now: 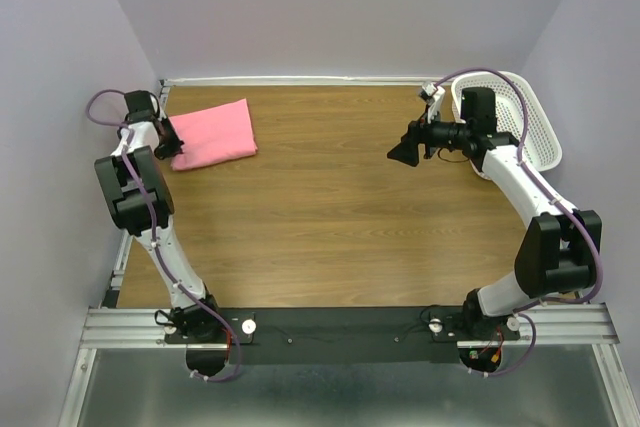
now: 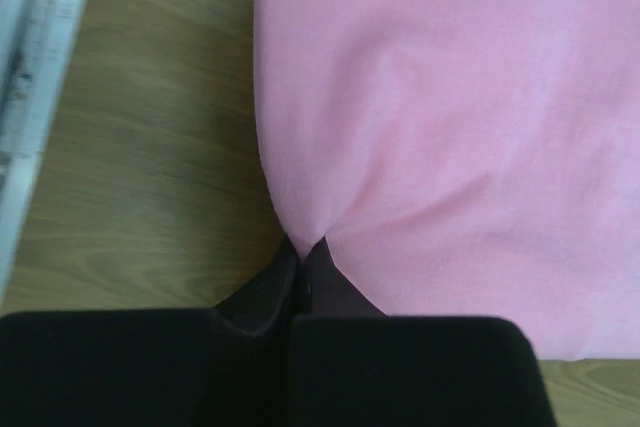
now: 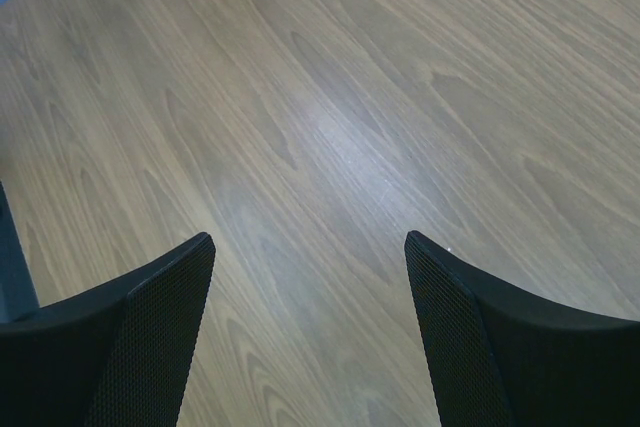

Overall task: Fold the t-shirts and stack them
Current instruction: Neatly place the folded tshirt to the corner, then reset both grippers

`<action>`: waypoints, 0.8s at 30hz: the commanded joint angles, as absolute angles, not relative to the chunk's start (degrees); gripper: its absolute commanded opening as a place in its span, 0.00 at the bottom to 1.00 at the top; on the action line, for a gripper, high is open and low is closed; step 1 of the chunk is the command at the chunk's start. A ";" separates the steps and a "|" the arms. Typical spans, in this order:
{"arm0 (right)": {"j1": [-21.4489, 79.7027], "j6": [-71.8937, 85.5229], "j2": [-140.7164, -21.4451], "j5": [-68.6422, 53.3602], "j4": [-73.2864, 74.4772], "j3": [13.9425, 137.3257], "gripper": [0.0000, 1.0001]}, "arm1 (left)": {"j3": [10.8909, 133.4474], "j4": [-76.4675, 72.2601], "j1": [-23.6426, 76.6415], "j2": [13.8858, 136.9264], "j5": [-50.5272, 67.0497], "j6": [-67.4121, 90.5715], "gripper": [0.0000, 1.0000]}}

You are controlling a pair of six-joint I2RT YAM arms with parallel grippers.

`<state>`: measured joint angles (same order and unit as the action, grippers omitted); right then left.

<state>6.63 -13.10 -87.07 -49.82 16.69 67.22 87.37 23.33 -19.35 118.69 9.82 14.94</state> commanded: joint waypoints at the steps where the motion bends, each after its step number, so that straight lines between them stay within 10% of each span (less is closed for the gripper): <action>1: 6.15 -13.18 -87.80 -51.94 17.58 66.36 0.84 | 92.45 29.44 -20.39 120.67 3.88 11.60 0.05; 8: 6.24 -13.01 -87.98 -51.77 17.67 66.36 0.84 | 100.81 33.05 -20.48 116.38 -13.68 12.22 0.53; 13: 6.24 -14.06 -87.98 -48.71 18.10 66.53 0.83 | 90.67 22.11 -20.04 101.19 -12.58 10.20 0.56; 18: 6.24 -19.59 -83.51 -37.64 18.28 65.83 0.84 | 70.00 1.80 -18.37 77.39 6.91 13.44 0.56; 21: 6.07 -20.92 -77.01 -24.29 16.09 63.56 1.00 | 56.37 -9.39 -17.67 61.99 17.11 18.88 0.93; 24: 5.37 -13.56 -71.12 -8.83 11.52 61.71 1.00 | 47.82 -15.47 -14.43 51.80 28.54 19.96 0.98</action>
<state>6.57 -17.65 -78.54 -29.08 16.34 63.35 55.75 -3.20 -17.26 57.69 11.00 16.45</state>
